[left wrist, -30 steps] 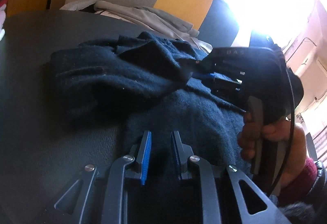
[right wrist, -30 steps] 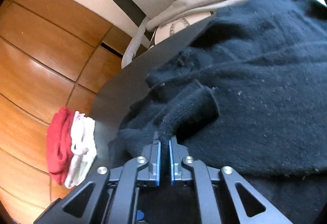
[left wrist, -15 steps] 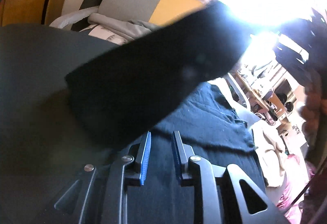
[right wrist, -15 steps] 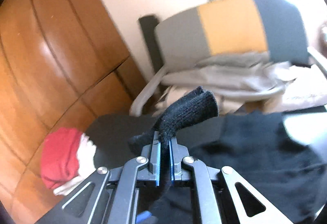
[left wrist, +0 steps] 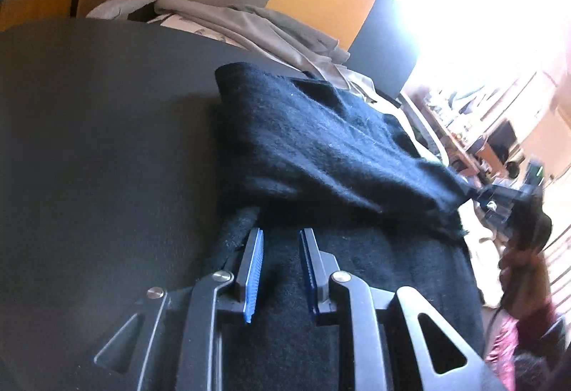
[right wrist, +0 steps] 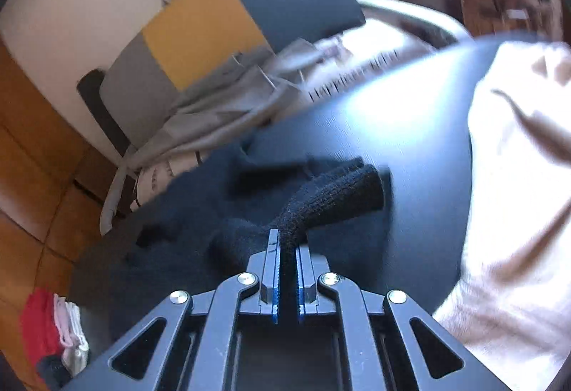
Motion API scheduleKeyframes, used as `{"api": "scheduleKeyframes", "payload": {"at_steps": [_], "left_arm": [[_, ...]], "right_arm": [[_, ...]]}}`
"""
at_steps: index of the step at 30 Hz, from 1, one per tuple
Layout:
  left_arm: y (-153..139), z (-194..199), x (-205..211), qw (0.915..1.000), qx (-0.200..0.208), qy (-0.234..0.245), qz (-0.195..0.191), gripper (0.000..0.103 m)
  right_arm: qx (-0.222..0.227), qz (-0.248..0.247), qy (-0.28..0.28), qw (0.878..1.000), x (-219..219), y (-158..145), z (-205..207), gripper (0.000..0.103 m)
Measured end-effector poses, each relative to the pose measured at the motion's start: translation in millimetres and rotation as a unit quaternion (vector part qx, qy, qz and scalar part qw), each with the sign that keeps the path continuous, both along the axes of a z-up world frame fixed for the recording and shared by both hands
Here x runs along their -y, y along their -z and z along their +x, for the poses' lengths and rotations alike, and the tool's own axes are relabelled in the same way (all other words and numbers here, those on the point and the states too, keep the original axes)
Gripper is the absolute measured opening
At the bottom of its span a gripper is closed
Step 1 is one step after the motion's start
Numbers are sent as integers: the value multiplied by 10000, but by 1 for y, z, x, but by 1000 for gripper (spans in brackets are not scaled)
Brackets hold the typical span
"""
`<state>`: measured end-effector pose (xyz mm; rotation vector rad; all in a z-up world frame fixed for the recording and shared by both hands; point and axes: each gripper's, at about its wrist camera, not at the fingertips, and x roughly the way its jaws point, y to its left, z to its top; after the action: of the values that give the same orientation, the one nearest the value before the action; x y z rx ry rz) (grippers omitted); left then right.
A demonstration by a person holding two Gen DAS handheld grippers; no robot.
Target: Fold clothes
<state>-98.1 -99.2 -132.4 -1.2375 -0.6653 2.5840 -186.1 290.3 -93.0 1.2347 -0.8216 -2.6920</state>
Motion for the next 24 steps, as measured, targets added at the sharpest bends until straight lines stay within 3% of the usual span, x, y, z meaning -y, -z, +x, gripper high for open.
{"api": "scheduleKeyframes", "payload": {"at_steps": [3, 6, 9, 15, 21, 24], "left_arm": [[-6, -1, 2, 9995, -46, 86, 316, 20], [-15, -6, -1, 9981, -111, 125, 602, 20], [-24, -16, -9, 9978, -209, 165, 613, 20], [-33, -34, -15, 9994, -324, 37, 95, 20], [-37, -45, -10, 9993, -381, 16, -53, 21], [-36, -52, -13, 9990, -339, 101, -278, 21]], "right_arm": [[-59, -559, 5, 9984, -11, 20, 11, 13], [-163, -1117, -3, 9936, -19, 30, 25, 23], [-199, -1633, -134, 9863, -23, 38, 39, 32], [-282, -951, -326, 9945, -28, 27, 47, 34], [-79, -922, 118, 9956, -61, 38, 27, 42], [-13, -1107, -2, 9939, -68, 45, 11, 42]]}}
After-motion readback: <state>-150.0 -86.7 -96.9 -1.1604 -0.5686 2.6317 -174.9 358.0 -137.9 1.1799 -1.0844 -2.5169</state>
